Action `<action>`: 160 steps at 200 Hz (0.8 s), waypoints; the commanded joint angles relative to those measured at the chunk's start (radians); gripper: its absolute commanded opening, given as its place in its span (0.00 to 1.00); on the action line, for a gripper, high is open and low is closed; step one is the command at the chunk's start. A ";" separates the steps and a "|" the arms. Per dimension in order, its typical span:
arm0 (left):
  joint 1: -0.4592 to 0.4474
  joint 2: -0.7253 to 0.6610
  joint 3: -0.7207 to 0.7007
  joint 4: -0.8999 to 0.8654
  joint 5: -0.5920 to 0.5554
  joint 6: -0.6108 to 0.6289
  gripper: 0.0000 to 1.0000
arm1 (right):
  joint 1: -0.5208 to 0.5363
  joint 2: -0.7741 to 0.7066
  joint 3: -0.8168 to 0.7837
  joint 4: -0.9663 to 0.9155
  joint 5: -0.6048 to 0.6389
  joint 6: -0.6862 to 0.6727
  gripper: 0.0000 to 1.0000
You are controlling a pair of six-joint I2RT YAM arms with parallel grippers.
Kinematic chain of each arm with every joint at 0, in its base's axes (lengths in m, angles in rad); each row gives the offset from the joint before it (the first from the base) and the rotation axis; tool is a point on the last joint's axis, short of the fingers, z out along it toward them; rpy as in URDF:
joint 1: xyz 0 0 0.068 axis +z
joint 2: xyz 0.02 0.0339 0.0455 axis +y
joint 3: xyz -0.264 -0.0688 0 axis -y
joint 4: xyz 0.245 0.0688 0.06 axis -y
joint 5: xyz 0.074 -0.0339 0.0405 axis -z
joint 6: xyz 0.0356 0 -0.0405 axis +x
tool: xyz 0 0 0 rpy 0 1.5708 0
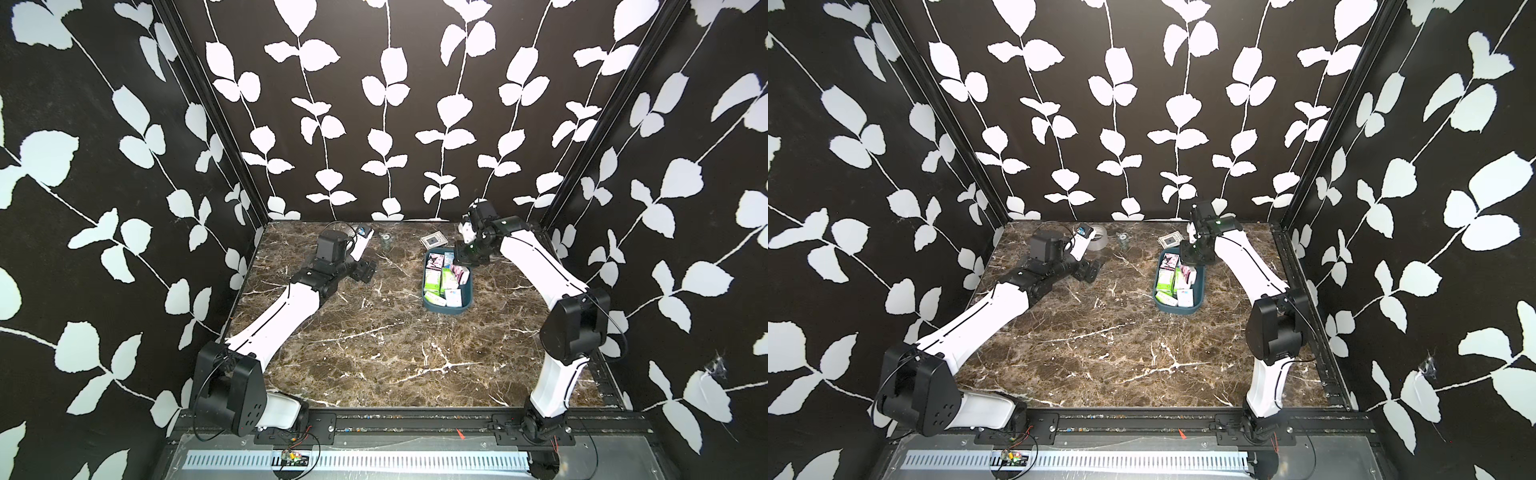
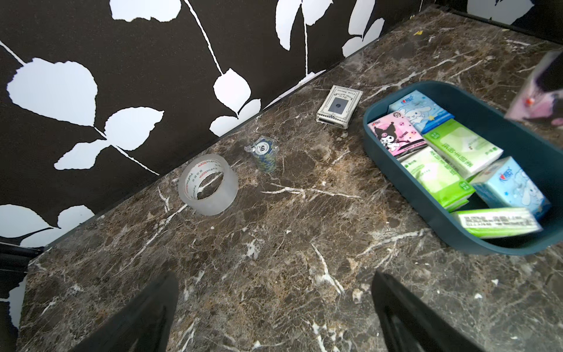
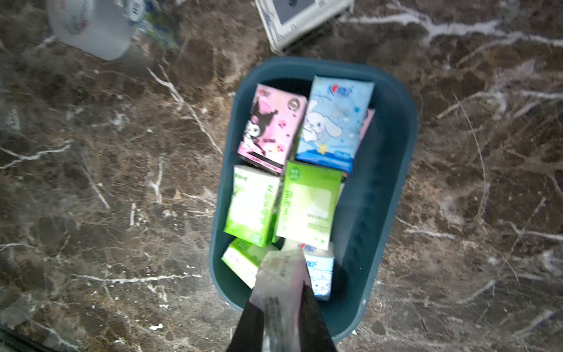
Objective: Put the pocket tissues into the storage box
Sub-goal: Place the pocket tissues in the storage box.
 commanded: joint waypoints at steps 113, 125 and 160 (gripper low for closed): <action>-0.002 -0.038 -0.005 -0.036 -0.040 0.008 0.99 | -0.031 0.169 0.087 -0.032 0.128 -0.061 0.00; -0.003 -0.039 -0.005 -0.042 -0.050 0.016 0.99 | -0.033 0.183 0.098 -0.029 0.127 -0.062 0.00; -0.003 -0.036 0.000 -0.059 -0.060 0.029 0.99 | -0.033 0.223 0.132 -0.023 0.128 -0.059 0.00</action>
